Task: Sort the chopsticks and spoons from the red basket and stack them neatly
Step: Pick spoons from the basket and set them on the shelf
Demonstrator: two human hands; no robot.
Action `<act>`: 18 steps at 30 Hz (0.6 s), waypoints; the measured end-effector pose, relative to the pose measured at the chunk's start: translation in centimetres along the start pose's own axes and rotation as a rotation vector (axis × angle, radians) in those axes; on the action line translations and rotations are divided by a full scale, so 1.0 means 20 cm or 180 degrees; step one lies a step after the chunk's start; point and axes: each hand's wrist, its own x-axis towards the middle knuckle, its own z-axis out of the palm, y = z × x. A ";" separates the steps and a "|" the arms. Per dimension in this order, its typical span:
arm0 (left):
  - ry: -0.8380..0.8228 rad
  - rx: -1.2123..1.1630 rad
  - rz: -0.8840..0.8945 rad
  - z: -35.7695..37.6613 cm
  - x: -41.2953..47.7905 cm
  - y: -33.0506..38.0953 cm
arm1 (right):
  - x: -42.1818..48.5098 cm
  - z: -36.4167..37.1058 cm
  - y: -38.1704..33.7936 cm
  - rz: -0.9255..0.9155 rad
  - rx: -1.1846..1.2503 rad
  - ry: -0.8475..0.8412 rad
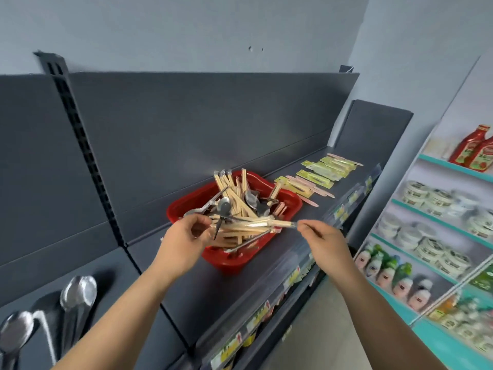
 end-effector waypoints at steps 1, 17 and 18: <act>-0.0063 0.0060 -0.0045 0.03 0.08 -0.01 | 0.07 0.02 0.00 -0.0022 0.0006 -0.0063; -0.0657 0.1860 -0.0274 0.32 0.68 -0.27 | 0.84 0.26 0.04 -0.0184 -0.0413 -0.0961; -0.0609 0.1941 -0.0235 0.33 0.69 -0.28 | 0.88 0.26 0.05 -0.0202 -0.0459 -0.0998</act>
